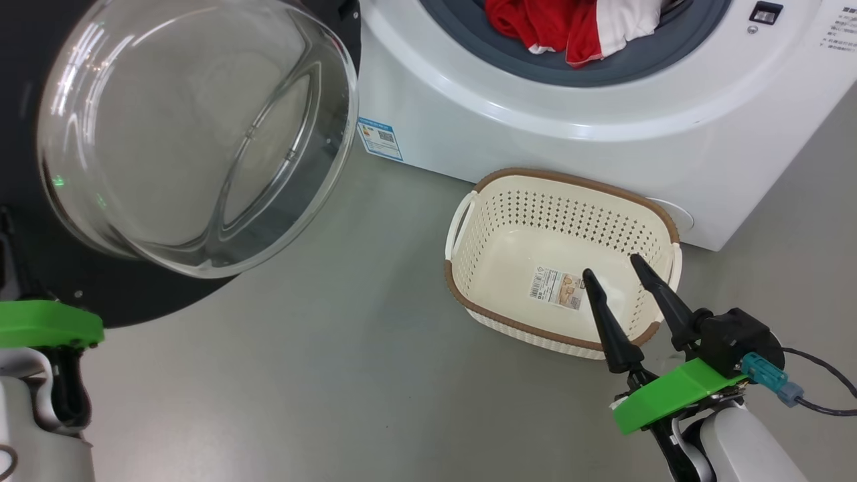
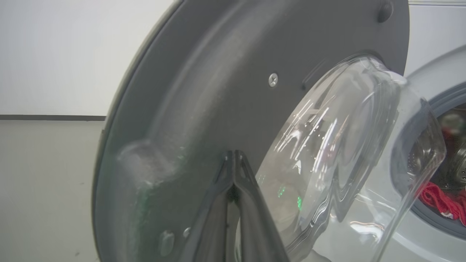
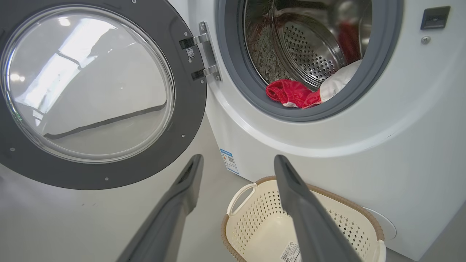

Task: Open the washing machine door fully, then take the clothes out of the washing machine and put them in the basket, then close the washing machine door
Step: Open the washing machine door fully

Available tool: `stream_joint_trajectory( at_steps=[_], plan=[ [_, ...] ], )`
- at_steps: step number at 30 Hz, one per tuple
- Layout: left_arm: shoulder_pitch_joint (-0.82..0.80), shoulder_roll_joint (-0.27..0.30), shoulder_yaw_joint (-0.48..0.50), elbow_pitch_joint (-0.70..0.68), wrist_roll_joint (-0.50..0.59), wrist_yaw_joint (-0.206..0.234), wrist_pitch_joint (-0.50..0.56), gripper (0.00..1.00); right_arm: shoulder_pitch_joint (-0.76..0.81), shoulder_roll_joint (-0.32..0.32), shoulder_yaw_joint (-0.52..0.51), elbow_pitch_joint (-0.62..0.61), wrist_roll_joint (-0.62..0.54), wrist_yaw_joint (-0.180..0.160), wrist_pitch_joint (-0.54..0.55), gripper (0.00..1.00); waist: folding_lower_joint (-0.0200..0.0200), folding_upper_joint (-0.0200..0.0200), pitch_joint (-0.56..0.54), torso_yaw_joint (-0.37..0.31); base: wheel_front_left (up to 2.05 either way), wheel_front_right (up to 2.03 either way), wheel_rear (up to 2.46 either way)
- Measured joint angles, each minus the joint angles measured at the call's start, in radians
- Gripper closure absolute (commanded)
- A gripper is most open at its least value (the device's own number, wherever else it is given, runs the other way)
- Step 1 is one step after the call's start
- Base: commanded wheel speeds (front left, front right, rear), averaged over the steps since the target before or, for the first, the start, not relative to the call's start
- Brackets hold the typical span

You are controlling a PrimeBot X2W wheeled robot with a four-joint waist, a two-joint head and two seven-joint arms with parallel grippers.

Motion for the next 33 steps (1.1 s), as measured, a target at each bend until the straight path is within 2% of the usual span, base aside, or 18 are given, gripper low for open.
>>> stream_joint_trajectory(
  at_steps=[7, 15, 17, 18, 27, 33],
  plan=[
    [-0.01, -0.026, 0.074, 0.0, 0.046, -0.023, -0.004, 1.0, 0.0, 0.0, 0.006, 0.002, -0.017, 0.0, 0.0, 0.0, 0.0, 0.0, 0.01, -0.014, 0.0, 0.0, 0.0],
    [-0.009, -0.069, 0.1, -0.058, 0.105, -0.034, -0.004, 1.0, -0.001, 0.002, 0.002, 0.008, -0.016, 0.0, 0.0, 0.0, 0.0, 0.0, -0.006, -0.018, 0.0, 0.0, 0.0],
    [-0.008, -0.074, 0.104, -0.113, 0.125, -0.035, -0.004, 0.52, -0.001, 0.005, 0.0, 0.007, -0.016, 0.0, 0.0, 0.0, 0.0, 0.0, -0.013, -0.02, 0.0, 0.0, 0.0],
    [-0.006, -0.077, 0.103, -0.14, 0.131, -0.041, -0.004, 0.0, -0.001, 0.006, -0.001, 0.007, -0.016, 0.0, 0.0, 0.0, 0.0, 0.0, -0.017, -0.021, 0.0, 0.0, 0.0],
    [0.045, -0.106, 0.019, -0.332, 0.164, -0.05, -0.004, 0.0, 0.0, 0.024, -0.037, -0.008, -0.016, 0.0, 0.0, 0.0, 0.0, 0.0, -0.056, -0.048, 0.0, 0.0, 0.0],
    [0.098, -0.107, -0.11, -0.413, 0.16, -0.051, -0.004, 0.0, 0.001, 0.031, -0.088, -0.058, -0.036, 0.0, 0.0, 0.0, 0.0, 0.0, -0.076, -0.094, 0.0, 0.0, 0.0]
  ],
)
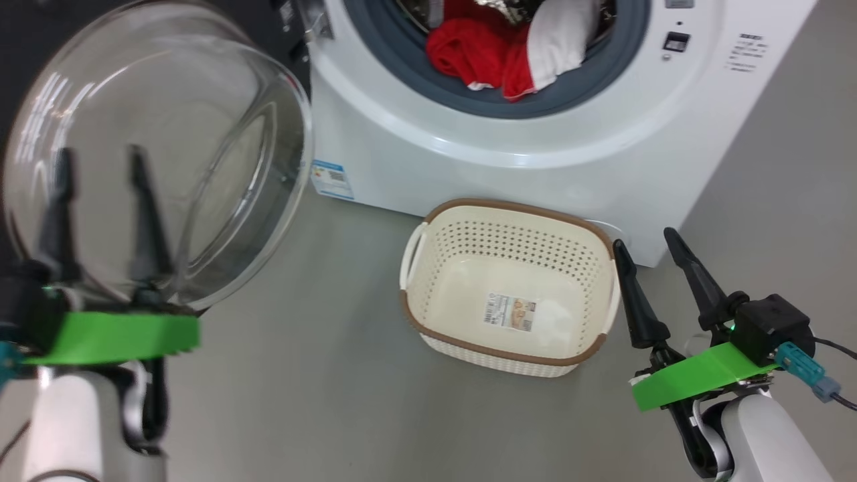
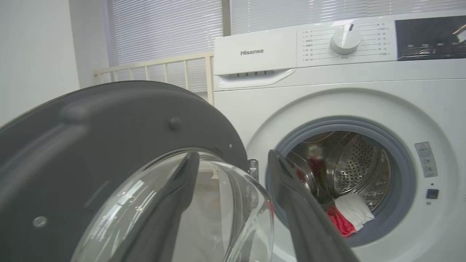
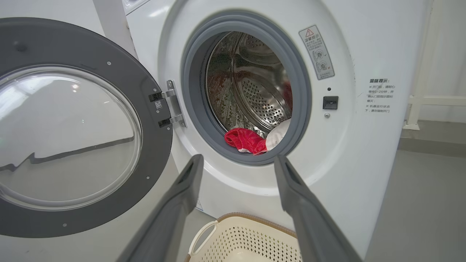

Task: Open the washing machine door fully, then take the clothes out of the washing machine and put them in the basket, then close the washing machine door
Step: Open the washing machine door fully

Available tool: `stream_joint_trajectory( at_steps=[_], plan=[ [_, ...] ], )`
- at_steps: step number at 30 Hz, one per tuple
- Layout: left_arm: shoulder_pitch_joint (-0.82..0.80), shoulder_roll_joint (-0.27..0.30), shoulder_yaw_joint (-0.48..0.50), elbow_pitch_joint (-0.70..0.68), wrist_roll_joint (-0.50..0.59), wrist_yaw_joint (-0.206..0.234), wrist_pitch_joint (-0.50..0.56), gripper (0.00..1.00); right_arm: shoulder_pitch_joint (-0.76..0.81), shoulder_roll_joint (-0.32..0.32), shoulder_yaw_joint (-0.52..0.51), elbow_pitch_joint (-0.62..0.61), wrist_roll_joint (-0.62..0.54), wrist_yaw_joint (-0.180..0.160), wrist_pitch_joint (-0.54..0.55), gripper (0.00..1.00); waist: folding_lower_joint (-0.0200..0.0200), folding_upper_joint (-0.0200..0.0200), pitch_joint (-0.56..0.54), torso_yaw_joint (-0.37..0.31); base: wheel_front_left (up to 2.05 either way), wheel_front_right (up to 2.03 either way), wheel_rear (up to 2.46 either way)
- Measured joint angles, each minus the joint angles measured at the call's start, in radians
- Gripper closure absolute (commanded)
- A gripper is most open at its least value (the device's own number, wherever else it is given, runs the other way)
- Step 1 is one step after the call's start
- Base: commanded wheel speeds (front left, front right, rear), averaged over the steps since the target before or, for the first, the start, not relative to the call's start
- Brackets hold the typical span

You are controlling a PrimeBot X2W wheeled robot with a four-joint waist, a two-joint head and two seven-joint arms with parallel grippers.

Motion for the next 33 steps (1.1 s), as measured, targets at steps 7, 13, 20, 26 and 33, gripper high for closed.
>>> stream_joint_trajectory(
  at_steps=[7, 13, 20, 26, 33],
  plan=[
    [0.112, 0.067, -0.204, -0.087, -0.104, -0.006, 0.0, 0.0, 0.011, 0.003, -0.044, -0.059, -0.03, 0.0, 0.0, 0.0, 0.0, 0.0, -0.026, -0.095, 0.0, 0.0, 0.0],
    [0.184, 0.092, -0.255, -0.085, -0.149, -0.006, 0.0, 0.0, 0.049, 0.005, -0.063, -0.097, -0.04, 0.0, 0.0, 0.0, 0.0, 0.0, -0.046, -0.18, 0.0, 0.0, 0.0],
    [0.258, 0.112, -0.267, -0.059, -0.188, -0.006, 0.0, 0.0, 0.089, 0.006, -0.066, -0.107, -0.038, 0.0, 0.0, 0.0, 0.0, 0.0, -0.075, -0.276, 0.0, 0.0, 0.0],
    [0.309, 0.112, -0.262, -0.041, -0.185, -0.006, 0.0, 0.0, 0.12, 0.007, -0.067, -0.112, -0.038, 0.0, 0.0, 0.0, 0.0, 0.0, -0.103, -0.33, 0.0, 0.0, 0.0],
    [0.365, 0.109, -0.248, -0.015, -0.181, -0.006, 0.0, 0.0, 0.172, 0.009, -0.078, -0.132, -0.039, 0.0, 0.0, 0.0, 0.0, 0.0, -0.151, -0.375, 0.0, 0.0, 0.0]
  ],
)
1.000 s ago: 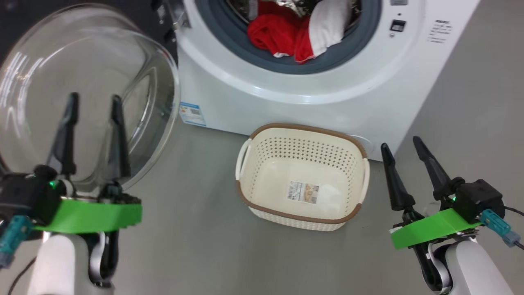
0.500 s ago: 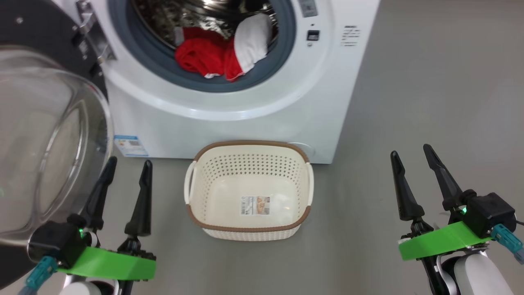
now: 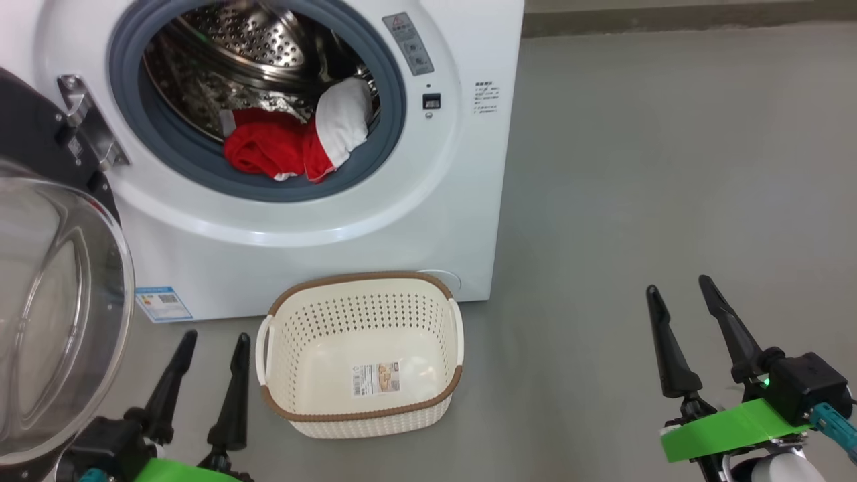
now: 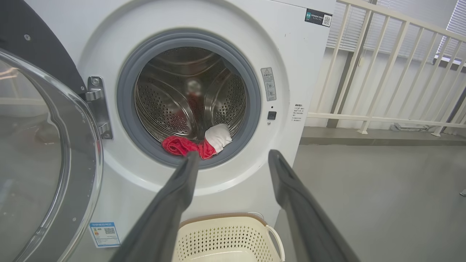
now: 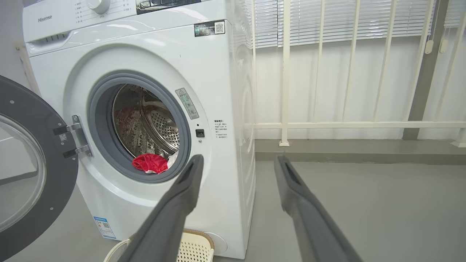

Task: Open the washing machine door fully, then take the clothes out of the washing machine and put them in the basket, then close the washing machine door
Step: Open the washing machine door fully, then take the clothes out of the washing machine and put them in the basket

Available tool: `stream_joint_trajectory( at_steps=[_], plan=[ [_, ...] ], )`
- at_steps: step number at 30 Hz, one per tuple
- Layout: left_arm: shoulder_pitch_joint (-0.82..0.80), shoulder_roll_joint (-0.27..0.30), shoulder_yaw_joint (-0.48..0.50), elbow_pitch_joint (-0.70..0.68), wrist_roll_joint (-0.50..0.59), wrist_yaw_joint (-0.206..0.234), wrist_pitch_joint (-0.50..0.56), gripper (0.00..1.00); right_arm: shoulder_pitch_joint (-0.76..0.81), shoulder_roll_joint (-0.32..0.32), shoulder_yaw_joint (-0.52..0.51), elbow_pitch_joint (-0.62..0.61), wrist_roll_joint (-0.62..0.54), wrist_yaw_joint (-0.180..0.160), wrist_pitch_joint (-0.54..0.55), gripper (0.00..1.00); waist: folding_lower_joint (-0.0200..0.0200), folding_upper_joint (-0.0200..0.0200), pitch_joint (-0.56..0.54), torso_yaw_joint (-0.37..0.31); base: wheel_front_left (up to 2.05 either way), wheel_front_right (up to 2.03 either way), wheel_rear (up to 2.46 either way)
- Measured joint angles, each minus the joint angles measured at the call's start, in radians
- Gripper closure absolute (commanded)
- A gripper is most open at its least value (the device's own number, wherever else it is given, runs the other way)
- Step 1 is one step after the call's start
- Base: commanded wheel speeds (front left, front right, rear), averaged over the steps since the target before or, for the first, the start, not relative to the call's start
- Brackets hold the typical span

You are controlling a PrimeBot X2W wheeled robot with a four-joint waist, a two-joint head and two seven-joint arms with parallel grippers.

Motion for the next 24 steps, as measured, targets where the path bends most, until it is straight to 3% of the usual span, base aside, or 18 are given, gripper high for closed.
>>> stream_joint_trajectory(
  at_steps=[24],
  plan=[
    [0.051, 0.005, 0.016, 0.064, 0.015, 0.0, 0.0, 0.0, 0.08, 0.008, -0.063, -0.025, -0.003, 0.0, 0.0, 0.0, -0.0001, 0.0, -0.06, -0.006, 0.0, 0.0, 0.0]
  ],
)
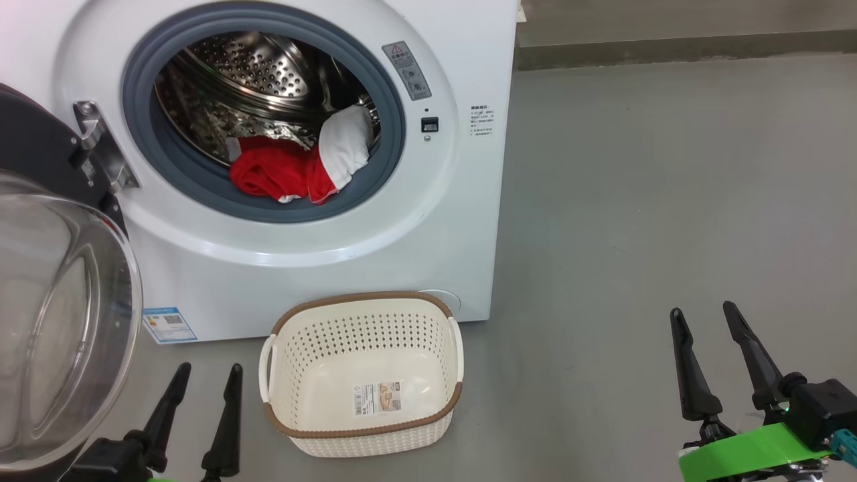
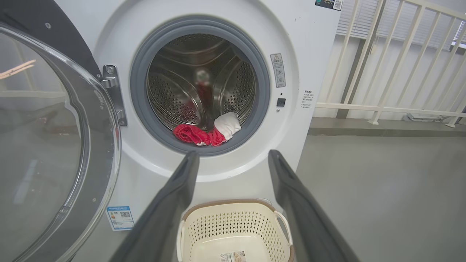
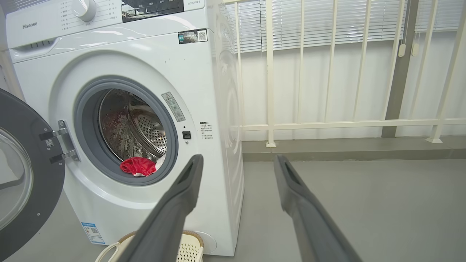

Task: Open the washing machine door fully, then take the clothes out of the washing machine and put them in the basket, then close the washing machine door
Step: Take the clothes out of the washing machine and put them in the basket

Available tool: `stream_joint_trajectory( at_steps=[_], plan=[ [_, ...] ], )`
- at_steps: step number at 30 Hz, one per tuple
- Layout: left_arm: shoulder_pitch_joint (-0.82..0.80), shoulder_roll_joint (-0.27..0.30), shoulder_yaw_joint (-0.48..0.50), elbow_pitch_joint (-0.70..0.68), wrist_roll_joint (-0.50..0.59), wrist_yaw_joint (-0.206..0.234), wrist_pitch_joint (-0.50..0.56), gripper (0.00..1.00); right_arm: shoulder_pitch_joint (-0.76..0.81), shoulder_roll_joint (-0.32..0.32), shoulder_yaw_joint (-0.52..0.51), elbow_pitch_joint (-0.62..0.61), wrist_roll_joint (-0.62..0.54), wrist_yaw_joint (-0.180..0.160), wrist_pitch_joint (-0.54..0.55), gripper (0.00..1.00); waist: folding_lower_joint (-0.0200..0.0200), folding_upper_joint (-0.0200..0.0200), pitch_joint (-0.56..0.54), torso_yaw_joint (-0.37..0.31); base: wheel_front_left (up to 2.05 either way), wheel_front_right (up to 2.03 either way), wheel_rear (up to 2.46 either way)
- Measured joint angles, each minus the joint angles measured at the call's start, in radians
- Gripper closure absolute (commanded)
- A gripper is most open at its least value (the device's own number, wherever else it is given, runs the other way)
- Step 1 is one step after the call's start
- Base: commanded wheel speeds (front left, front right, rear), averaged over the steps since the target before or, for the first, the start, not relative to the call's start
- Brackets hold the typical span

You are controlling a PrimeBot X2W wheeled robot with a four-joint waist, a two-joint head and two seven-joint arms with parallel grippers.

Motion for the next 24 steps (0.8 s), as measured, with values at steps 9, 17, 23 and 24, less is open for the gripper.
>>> stream_joint_trajectory(
  at_steps=[9, 17, 23, 24],
  plan=[
    [0.0, -0.001, 0.013, 0.007, 0.009, 0.0, 0.0, 0.0, 0.0, 0.0, 0.012, 0.003, -0.001, 0.0, 0.0, 0.0, 0.0, 0.0, -0.007, 0.002, 0.0, 0.0, 0.0],
    [0.0, -0.007, 0.038, 0.019, 0.046, 0.0, 0.0, 0.0, 0.001, 0.001, 0.014, 0.005, -0.007, 0.0, 0.0, 0.0, 0.0001, 0.0, -0.011, 0.002, 0.06, -0.07, 0.01],
    [0.0, -0.018, 0.053, 0.027, 0.07, 0.0, 0.0, 0.0, 0.003, 0.001, 0.014, 0.006, -0.007, 0.0, 0.0, 0.0, 0.0, 0.0, -0.006, 0.004, 0.79, -0.79, 0.0],
    [0.0, -0.018, 0.053, 0.028, 0.07, 0.0, 0.0, 0.0, 0.003, 0.001, 0.015, 0.007, -0.007, 0.0, 0.0, 0.0, 0.0001, 0.0, -0.005, 0.005, 1.27, -1.27, 0.0]
  ],
)
